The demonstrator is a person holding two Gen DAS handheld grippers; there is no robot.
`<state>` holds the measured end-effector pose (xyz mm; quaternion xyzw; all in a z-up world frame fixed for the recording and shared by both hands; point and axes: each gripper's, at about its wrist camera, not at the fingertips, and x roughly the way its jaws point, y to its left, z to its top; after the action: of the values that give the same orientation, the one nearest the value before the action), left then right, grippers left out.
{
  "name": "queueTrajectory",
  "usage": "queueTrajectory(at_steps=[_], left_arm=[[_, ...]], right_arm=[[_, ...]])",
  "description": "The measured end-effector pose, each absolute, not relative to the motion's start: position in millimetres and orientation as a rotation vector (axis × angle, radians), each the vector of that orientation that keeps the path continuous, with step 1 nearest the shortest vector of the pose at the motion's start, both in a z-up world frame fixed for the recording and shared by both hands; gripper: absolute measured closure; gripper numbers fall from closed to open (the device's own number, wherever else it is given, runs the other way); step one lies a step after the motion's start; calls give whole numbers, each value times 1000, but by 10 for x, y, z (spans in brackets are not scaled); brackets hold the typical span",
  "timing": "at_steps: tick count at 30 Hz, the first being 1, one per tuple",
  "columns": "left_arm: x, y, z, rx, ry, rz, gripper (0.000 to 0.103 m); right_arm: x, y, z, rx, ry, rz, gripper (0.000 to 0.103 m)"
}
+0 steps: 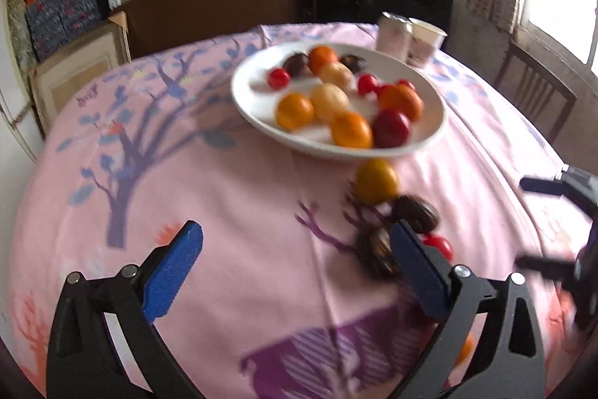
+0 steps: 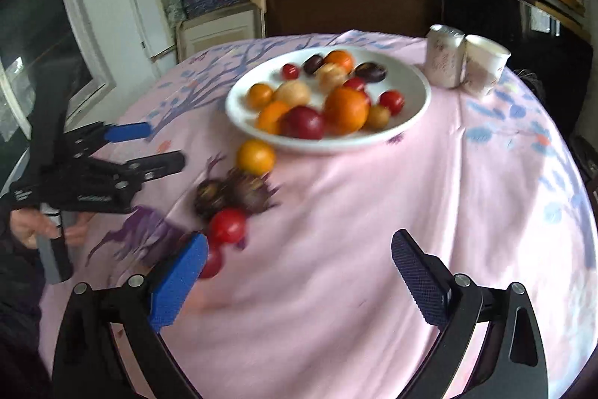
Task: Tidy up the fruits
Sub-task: 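Grasp a dark brown fruit with the left tool while the right grasps an orange, release on plate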
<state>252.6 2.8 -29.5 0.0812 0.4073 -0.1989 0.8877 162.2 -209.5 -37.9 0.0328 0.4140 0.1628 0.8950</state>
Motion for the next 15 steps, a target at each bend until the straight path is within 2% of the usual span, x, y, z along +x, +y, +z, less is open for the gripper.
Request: queueTrajectory(at_steps=[8, 9, 10, 11, 12, 13, 14, 15], left_arm=[[2528, -322, -506, 289, 850, -444, 5], [2500, -349, -524, 303, 850, -460, 6], [2492, -367, -529, 306, 851, -481, 11], [2466, -371, -531, 297, 848, -507, 20], [2456, -379, -537, 284, 854, -535, 23], [2450, -380, -549, 259, 857, -567, 36], [2432, -380, -577, 224, 870, -612, 54], [2426, -382, -591, 198, 881, -634, 62]], right_arm=[[1350, -1340, -678, -34, 913, 405, 4], [1372, -1298, -706, -22, 925, 421, 5], [1388, -1261, -732, -9, 941, 431, 6], [1378, -1230, -722, -17, 929, 421, 18], [1370, -1198, -707, -26, 923, 424, 33], [1360, -1184, -683, -34, 917, 415, 42], [1344, -1176, -676, -34, 916, 405, 47], [1330, -1183, -670, -11, 925, 413, 59]])
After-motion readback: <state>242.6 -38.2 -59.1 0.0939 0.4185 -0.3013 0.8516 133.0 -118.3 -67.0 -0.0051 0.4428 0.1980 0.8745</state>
